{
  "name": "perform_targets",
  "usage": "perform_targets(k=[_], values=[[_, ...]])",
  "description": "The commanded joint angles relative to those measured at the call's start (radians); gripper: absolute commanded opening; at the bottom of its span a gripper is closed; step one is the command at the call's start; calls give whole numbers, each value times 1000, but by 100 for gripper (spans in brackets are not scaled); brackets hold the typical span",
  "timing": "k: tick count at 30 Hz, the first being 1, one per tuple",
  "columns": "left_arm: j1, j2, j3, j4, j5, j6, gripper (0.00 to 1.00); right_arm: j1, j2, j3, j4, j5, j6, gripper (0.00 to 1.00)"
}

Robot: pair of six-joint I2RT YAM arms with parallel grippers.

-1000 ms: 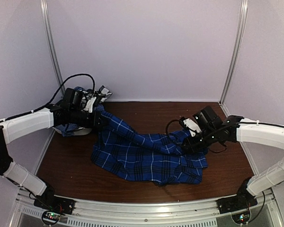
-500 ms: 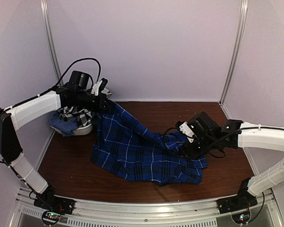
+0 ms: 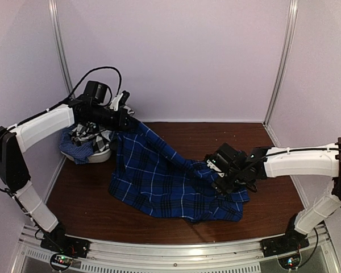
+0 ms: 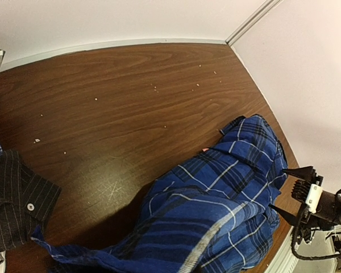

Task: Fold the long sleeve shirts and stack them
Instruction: Pick up the crumpled shirt from the center of the board.

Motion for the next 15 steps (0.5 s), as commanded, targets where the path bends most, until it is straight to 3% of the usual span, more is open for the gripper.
perform_targets(k=[1, 4, 7, 12, 15], values=[[13, 9, 50, 8, 28, 17, 0, 13, 69, 41, -5, 130, -29, 89], [14, 15, 62, 4, 34, 17, 0, 14, 111, 54, -1, 194, -56, 88], [16, 16, 66, -1, 32, 21, 0, 15, 138, 68, 14, 262, -72, 76], [28, -13, 41, -10, 18, 27, 0, 13, 116, 111, 21, 296, -90, 35], [45, -62, 21, -10, 2, 38, 0, 13, 31, 164, -2, 312, -58, 1]])
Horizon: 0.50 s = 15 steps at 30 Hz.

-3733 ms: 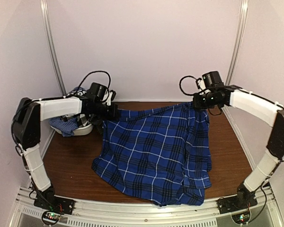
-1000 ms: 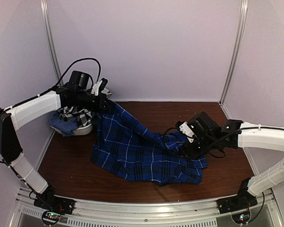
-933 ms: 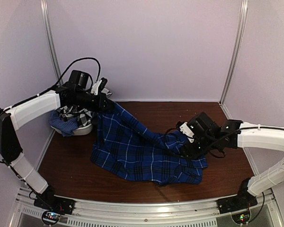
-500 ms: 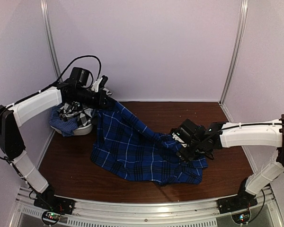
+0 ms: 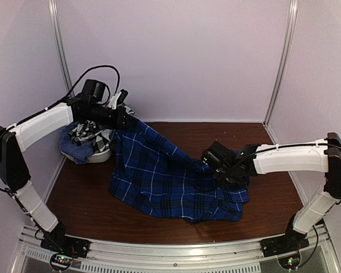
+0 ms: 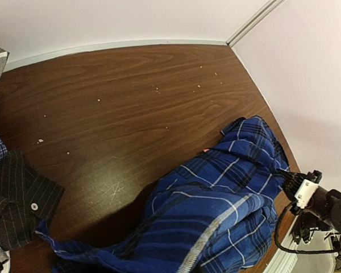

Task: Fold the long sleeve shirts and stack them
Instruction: Pick up the crumpled shirt from the center of the board.

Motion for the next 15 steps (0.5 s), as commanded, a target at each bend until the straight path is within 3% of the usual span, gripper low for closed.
perform_targets(k=[1, 7, 11, 15], values=[[32, -88, -14, 18, -24, 36, 0, 5, -145, 107, -15, 91, 28, 0], [32, -213, -69, 115, 14, 34, 0, 6, -355, 427, 23, 185, -3, 0], [32, -279, -75, 184, 29, 8, 0, 6, -467, 527, 267, 26, -100, 0], [32, -321, -82, 233, 44, -30, 0, 6, -436, 713, 283, -118, -105, 0]])
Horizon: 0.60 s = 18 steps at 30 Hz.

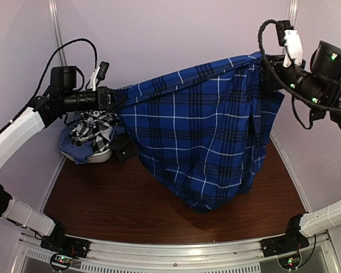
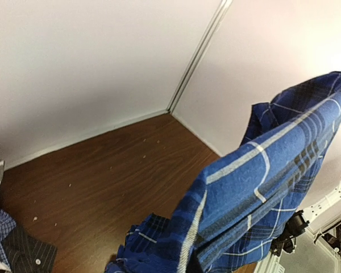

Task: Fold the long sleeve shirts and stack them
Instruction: Pick up the crumpled shirt from the center of the board.

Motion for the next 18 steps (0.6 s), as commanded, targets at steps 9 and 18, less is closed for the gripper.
perform_targets(k=[9, 18], values=[[21, -141, 0, 139, 3, -94, 0, -4, 220, 609, -190, -199, 54, 0], [21, -294, 118, 78, 154, -127, 0, -4, 75, 603, -388, -617, 319, 0]])
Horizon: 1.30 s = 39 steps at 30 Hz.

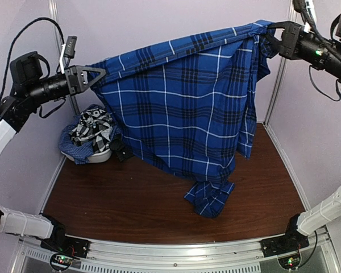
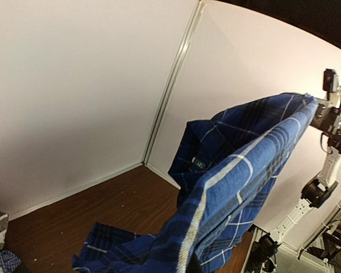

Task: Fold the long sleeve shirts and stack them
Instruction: Pick up the crumpled shirt from the center of the board, then flatten out the crumpled shirt at the center of the board.

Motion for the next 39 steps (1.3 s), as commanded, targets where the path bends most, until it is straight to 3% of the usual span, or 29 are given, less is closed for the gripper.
perform_targets(k=[1, 11, 15, 18, 25, 28, 31, 33, 37, 39], values=[[13, -127, 67, -10, 83, -50, 0, -6, -162, -40, -27, -301, 186, 0], [13, -364, 43, -28, 110, -146, 0, -7, -437, -260, 164, -543, 400, 0], [13, -353, 32, -27, 96, -155, 0, -8, -466, -281, 193, -519, 411, 0], [13, -298, 50, -52, 27, -144, 0, -8, -462, -249, 155, -365, 375, 0], [14, -39, 93, -125, -260, -37, 0, -6, -376, -254, 33, 350, 229, 0], [14, 87, 86, -116, -361, 0, 0, -6, -301, -350, 87, 618, 144, 0], [16, 195, 50, -81, -403, 19, 0, -21, -237, -496, 223, 752, 32, 0], [16, 256, 15, -54, -423, 34, 0, -89, -176, -550, 261, 726, -1, 0], [16, 359, -72, 21, -427, 45, 0, -321, -27, -632, 250, 456, 47, 0], [16, 408, -112, 57, -422, 47, 0, -373, 36, -702, 292, 415, 40, 0]])
